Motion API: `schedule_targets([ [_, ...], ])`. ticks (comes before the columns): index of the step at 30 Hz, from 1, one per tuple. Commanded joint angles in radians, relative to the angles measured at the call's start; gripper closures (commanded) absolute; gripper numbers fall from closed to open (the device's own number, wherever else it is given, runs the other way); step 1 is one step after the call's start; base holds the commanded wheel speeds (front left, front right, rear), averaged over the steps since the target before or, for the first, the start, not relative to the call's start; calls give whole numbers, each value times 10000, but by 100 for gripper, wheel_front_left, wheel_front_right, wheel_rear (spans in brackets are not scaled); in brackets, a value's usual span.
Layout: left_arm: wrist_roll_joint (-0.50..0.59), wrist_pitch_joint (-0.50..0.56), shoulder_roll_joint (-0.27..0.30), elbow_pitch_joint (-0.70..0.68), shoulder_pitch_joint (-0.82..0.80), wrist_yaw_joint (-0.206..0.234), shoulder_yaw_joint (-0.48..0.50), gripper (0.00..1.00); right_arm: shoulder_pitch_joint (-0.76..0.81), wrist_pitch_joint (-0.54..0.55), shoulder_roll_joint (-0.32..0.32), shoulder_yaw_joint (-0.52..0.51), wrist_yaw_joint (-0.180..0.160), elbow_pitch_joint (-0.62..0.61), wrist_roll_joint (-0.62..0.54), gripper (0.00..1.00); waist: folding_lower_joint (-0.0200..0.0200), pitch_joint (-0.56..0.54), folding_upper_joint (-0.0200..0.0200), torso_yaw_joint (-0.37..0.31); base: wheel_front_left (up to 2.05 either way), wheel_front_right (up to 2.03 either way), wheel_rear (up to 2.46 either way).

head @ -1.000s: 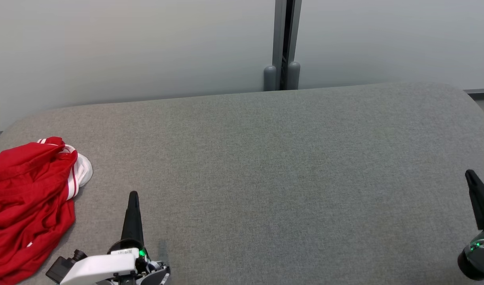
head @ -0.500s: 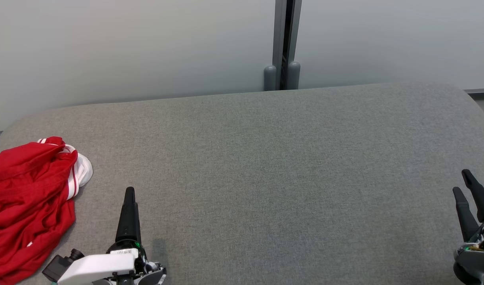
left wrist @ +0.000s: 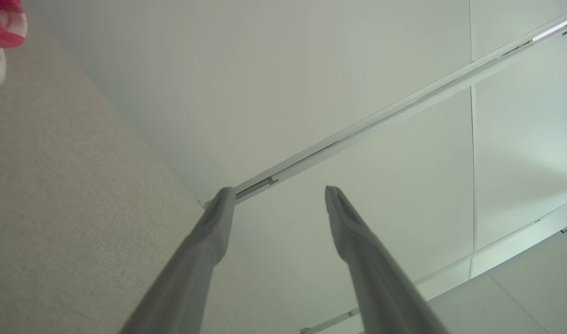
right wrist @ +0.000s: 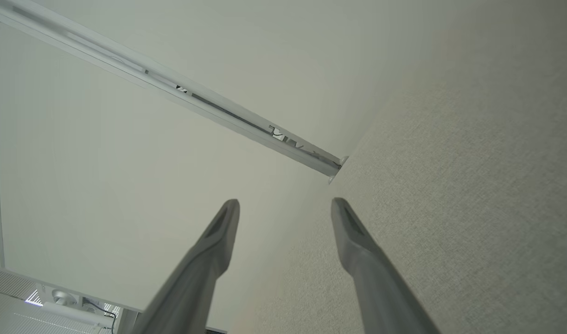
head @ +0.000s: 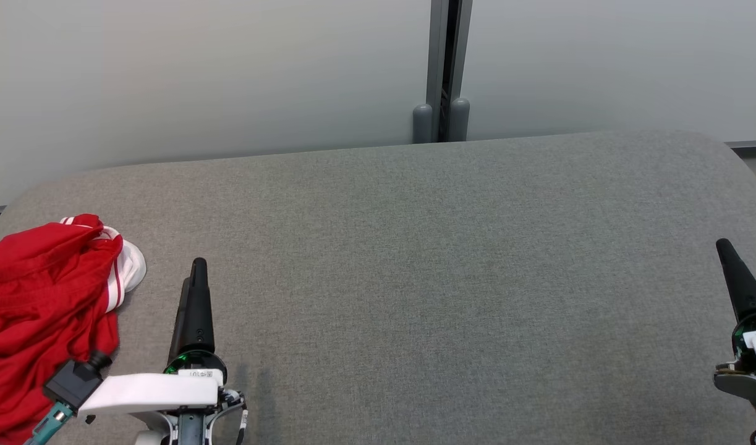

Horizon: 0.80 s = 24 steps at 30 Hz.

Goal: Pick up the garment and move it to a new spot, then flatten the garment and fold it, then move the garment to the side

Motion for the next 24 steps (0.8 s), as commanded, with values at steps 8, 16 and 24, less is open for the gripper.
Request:
schedule_targets([
  [8, 2487, -18, 508, -616, -513, 479, -165, 0, -227, -778, -485, 675, 15, -842, -2568, 0, 0, -21, -1, 8, 0, 0, 0],
  [16, 4006, 205, 875, -932, -539, 894, -331, 0, -188, -1272, -611, 1132, 15, -1146, -3987, 0, 0, -31, -1, 17, 0, 0, 0],
  [24, 5110, 456, 1123, -1224, -474, 1195, -347, 0, -55, -1613, -693, 1637, 16, -1443, -5135, 0, 0, -58, -1, 31, 0, 0, 0],
])
